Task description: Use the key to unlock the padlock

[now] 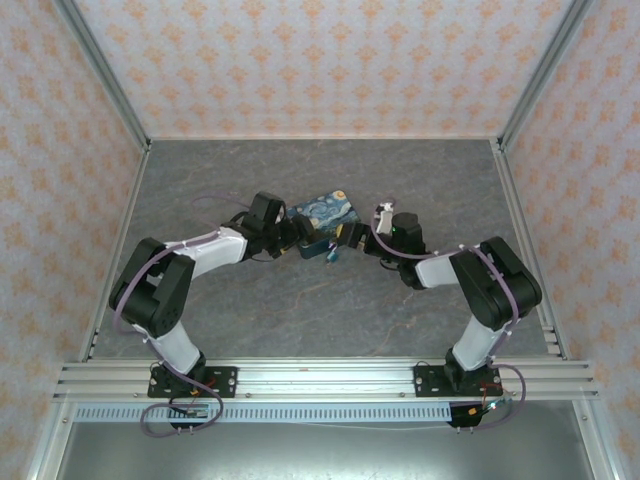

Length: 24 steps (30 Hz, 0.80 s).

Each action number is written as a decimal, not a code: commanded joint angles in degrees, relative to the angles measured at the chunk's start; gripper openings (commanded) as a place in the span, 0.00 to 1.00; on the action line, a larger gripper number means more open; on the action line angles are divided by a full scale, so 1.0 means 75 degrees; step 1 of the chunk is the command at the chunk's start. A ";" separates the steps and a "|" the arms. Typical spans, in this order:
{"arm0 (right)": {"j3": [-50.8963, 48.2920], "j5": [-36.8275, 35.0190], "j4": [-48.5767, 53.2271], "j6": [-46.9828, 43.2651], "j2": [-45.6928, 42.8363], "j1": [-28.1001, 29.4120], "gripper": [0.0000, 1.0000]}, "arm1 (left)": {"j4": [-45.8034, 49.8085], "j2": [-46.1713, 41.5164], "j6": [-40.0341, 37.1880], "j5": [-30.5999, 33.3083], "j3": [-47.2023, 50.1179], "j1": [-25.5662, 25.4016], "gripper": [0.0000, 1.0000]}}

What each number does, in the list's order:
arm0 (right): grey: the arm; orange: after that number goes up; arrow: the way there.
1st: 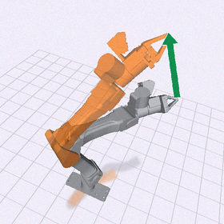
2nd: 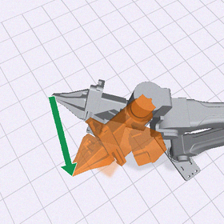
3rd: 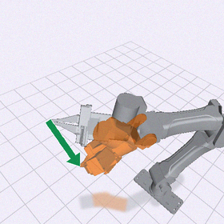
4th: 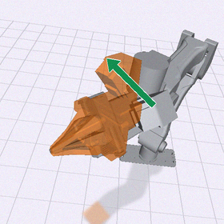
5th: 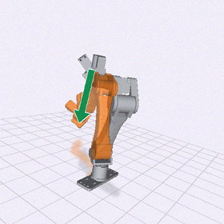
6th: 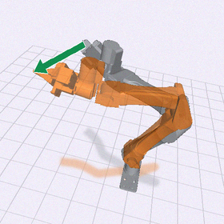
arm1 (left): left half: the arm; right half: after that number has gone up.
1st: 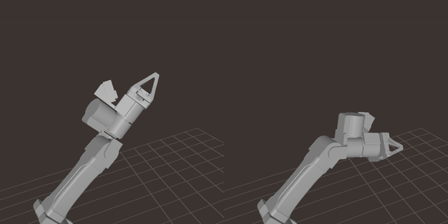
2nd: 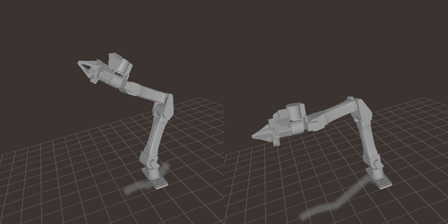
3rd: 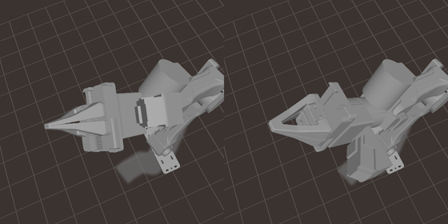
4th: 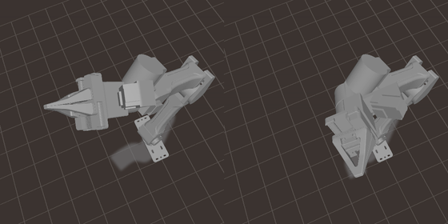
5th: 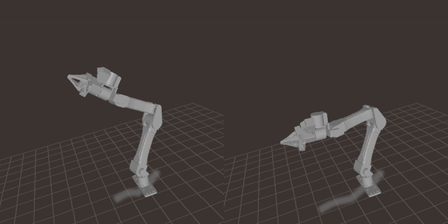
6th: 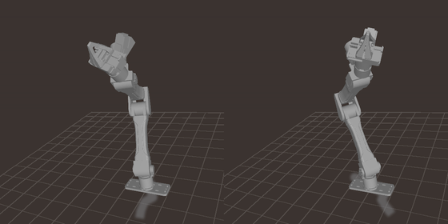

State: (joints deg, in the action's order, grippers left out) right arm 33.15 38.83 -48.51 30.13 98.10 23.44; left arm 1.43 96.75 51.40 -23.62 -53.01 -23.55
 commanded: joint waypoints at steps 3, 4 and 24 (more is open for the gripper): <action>-0.0543 0.0114 -0.1046 -0.0283 -0.0298 -0.0021 0.83 | 0.0910 0.0016 0.0016 0.0254 0.0294 -0.0098 0.78; -0.0659 0.0167 -0.1112 -0.0308 -0.0328 -0.0020 0.83 | 0.0918 -0.0003 0.0022 0.0263 0.0256 -0.0106 0.78; -0.0241 0.0388 -0.1422 -0.0396 0.0774 0.0628 0.75 | 0.0950 0.0031 0.0039 0.0270 0.0062 -0.0190 0.78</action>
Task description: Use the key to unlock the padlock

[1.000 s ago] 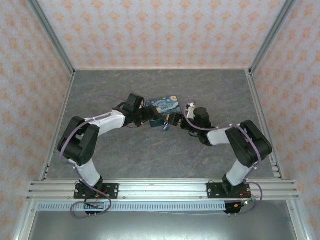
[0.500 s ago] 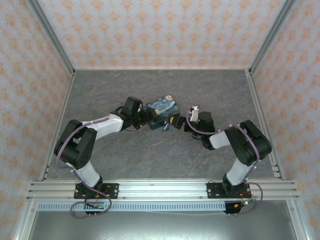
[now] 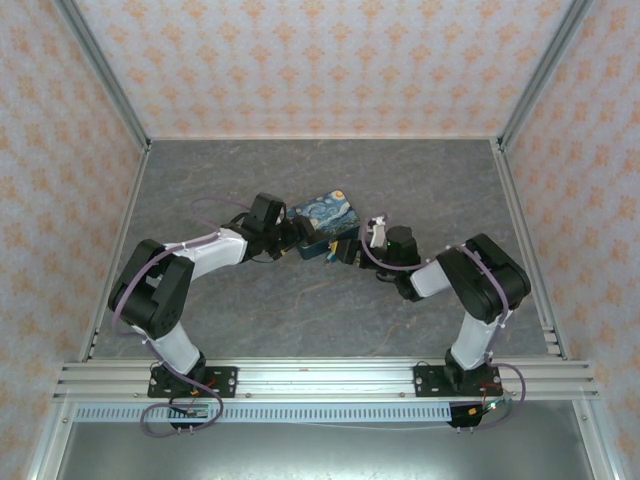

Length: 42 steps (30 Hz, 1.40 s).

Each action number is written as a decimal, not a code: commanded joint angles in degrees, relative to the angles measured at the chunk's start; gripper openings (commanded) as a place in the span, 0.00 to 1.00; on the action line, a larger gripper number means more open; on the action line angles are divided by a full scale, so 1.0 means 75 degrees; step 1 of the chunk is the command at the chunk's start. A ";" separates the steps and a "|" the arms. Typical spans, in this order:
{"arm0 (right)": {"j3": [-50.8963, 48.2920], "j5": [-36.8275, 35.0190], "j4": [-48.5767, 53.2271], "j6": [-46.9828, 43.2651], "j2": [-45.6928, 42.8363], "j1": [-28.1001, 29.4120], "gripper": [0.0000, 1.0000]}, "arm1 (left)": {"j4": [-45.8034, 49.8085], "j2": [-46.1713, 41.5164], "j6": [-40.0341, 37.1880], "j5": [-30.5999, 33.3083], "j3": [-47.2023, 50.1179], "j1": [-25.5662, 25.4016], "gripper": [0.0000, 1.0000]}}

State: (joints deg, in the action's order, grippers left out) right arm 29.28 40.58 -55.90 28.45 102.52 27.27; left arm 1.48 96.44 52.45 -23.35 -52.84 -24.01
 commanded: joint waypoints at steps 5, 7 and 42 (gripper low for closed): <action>0.0379 0.0251 -0.0830 0.0016 0.0588 0.0183 0.72 | 0.0963 0.0067 -0.0093 0.0221 0.0023 -0.0139 0.78; 0.0417 0.0347 -0.0973 0.0105 0.0749 0.0178 0.72 | 0.0963 0.0059 -0.0102 0.0228 0.0029 -0.0139 0.78; 0.0605 0.0591 -0.0691 0.0100 0.1061 0.0175 0.19 | 0.1018 0.0021 -0.0093 0.0247 0.0056 -0.0150 0.78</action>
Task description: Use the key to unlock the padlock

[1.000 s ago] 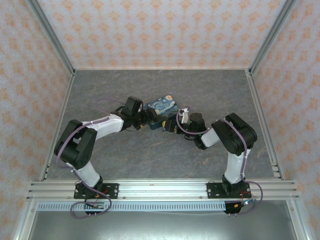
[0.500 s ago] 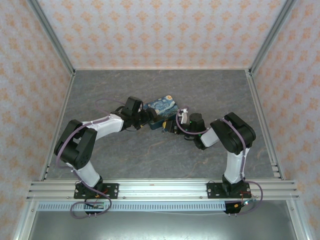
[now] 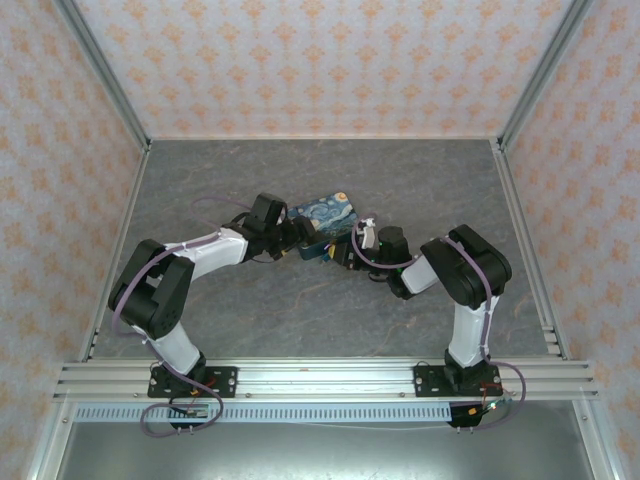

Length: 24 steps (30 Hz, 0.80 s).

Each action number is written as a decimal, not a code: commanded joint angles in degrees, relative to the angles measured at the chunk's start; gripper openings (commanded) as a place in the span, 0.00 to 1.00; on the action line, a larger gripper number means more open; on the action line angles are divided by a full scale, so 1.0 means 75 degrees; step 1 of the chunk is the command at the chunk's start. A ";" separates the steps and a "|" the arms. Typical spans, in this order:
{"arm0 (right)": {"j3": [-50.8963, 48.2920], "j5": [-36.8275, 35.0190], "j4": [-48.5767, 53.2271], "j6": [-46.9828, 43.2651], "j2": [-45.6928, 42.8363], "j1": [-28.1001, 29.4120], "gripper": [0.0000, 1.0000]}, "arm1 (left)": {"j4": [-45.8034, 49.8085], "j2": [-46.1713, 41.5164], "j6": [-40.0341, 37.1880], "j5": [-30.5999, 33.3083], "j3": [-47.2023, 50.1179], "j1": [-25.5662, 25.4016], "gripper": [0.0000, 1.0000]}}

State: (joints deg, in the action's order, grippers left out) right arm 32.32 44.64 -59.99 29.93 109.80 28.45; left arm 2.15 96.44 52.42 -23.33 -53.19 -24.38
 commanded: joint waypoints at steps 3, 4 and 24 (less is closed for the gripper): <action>0.0249 0.0029 -0.0146 -0.0059 0.0091 0.0022 0.15 | 0.0925 0.0020 -0.0089 0.0249 0.0102 -0.0100 0.78; 0.0261 0.0019 -0.0146 -0.0047 0.0100 0.0024 0.14 | 0.0923 0.0025 -0.0099 0.0246 0.0102 -0.0101 0.78; -0.0042 -0.0409 -0.0879 0.0554 -0.0046 -0.0203 0.00 | 0.0960 0.0011 -0.0097 0.0294 0.0159 -0.0101 0.78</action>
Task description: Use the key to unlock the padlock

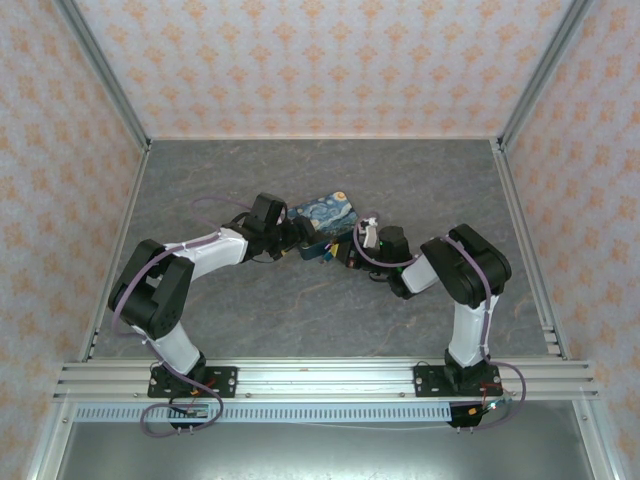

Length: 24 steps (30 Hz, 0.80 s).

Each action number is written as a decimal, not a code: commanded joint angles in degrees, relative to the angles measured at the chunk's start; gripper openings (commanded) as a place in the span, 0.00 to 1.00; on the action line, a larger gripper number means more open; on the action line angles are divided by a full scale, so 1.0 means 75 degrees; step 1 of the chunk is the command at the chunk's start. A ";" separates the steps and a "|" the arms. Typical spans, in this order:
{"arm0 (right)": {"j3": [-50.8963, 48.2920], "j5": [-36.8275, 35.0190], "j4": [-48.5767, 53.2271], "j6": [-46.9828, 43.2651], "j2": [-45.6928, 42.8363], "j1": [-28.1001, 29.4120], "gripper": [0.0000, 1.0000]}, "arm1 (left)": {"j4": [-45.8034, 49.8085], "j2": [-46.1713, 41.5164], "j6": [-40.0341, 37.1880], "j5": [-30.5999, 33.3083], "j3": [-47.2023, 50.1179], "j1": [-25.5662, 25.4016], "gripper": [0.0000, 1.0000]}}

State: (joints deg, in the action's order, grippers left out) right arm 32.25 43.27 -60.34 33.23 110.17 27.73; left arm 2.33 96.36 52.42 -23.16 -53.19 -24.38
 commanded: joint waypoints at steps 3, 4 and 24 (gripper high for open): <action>-0.0087 -0.0296 -0.0828 0.0127 -0.0208 -0.0163 0.00 | 0.0941 0.0021 -0.0096 0.0264 0.0166 -0.0101 0.78; -0.0103 -0.0325 -0.0826 0.0137 -0.0256 -0.0179 0.00 | 0.0936 0.0029 -0.0096 0.0272 0.0168 -0.0098 0.78; -0.0058 -0.0402 -0.0768 0.0252 -0.0483 -0.0486 0.00 | 0.0910 -0.0099 -0.0086 0.0276 0.0279 -0.0101 0.78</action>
State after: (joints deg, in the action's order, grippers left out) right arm 31.00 40.27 -62.19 34.92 108.51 24.21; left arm 2.68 96.01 52.42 -23.11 -53.06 -24.67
